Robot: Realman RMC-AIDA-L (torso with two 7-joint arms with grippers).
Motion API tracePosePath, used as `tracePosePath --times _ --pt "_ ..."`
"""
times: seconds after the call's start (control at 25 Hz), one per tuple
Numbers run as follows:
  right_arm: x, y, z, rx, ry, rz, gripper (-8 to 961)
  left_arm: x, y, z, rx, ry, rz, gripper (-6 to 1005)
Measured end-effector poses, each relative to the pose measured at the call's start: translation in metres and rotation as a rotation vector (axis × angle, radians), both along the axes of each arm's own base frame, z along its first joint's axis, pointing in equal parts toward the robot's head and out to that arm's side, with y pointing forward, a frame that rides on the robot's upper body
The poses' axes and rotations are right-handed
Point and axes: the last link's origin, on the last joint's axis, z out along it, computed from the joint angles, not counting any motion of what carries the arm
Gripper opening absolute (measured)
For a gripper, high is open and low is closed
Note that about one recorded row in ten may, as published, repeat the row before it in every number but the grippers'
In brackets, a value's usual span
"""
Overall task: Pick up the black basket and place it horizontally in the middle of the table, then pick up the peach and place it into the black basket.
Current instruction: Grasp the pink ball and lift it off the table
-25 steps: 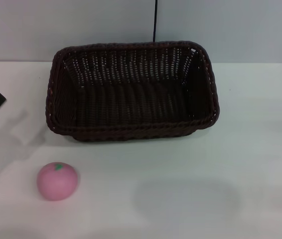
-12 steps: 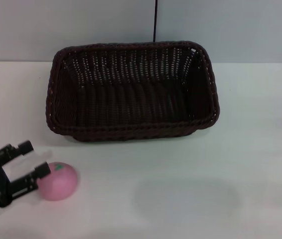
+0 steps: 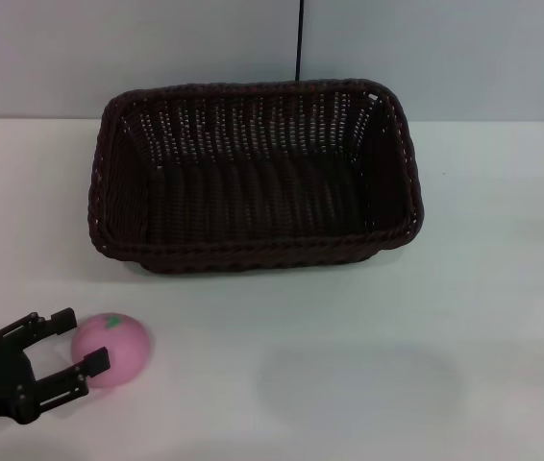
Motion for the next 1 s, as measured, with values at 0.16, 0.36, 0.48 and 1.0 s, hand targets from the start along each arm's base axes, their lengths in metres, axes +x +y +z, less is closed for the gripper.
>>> tracePosePath --times 0.16,0.36,0.48,1.0 --pt "0.003 0.0 -0.002 -0.001 0.01 -0.022 678 -0.001 0.002 -0.003 -0.002 0.012 0.009 771" --pt "0.005 0.001 -0.003 -0.005 0.016 -0.039 678 0.001 0.005 -0.006 -0.021 0.015 0.002 767" --pt "0.006 0.001 -0.003 -0.005 0.017 -0.043 678 0.002 0.005 -0.007 -0.025 0.006 -0.001 759" --pt "0.008 0.003 -0.003 -0.009 0.019 -0.058 679 0.007 0.007 -0.014 -0.069 0.005 -0.022 390"
